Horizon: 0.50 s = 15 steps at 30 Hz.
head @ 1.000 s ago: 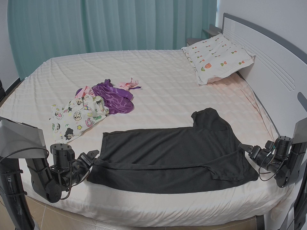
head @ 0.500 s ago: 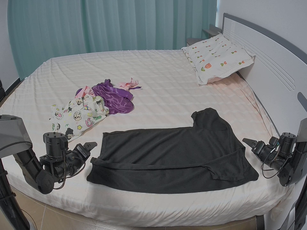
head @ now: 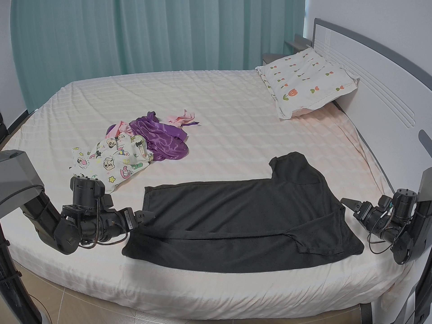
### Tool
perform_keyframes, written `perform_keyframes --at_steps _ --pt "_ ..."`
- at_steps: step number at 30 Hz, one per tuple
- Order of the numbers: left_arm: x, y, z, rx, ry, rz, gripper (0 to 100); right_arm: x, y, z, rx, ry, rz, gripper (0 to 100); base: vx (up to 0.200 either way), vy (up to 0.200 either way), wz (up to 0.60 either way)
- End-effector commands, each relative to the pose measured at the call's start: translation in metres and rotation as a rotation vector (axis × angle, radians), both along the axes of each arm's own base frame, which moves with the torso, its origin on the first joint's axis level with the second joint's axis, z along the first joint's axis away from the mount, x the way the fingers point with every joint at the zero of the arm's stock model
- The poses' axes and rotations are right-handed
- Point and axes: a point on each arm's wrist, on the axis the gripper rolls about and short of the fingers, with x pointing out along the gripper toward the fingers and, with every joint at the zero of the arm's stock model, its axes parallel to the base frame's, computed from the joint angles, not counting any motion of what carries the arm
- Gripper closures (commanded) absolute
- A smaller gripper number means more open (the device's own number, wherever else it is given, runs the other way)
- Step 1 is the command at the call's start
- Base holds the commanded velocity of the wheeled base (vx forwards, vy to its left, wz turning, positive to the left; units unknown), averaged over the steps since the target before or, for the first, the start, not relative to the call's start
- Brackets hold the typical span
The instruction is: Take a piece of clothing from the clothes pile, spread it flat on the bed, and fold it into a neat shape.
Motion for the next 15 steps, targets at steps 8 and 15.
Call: perform_keyframes --at_steps 8,15 --pt "0.0 0.001 -0.011 0.069 0.034 -0.051 0 -0.002 0.002 0.0 -0.001 0.001 0.009 0 0.0 0.0 0.0" --pt "0.003 0.004 -0.021 0.096 0.062 -0.01 100 -0.004 0.004 -0.003 -0.006 0.013 0.014 0 0.0 0.0 0.0"
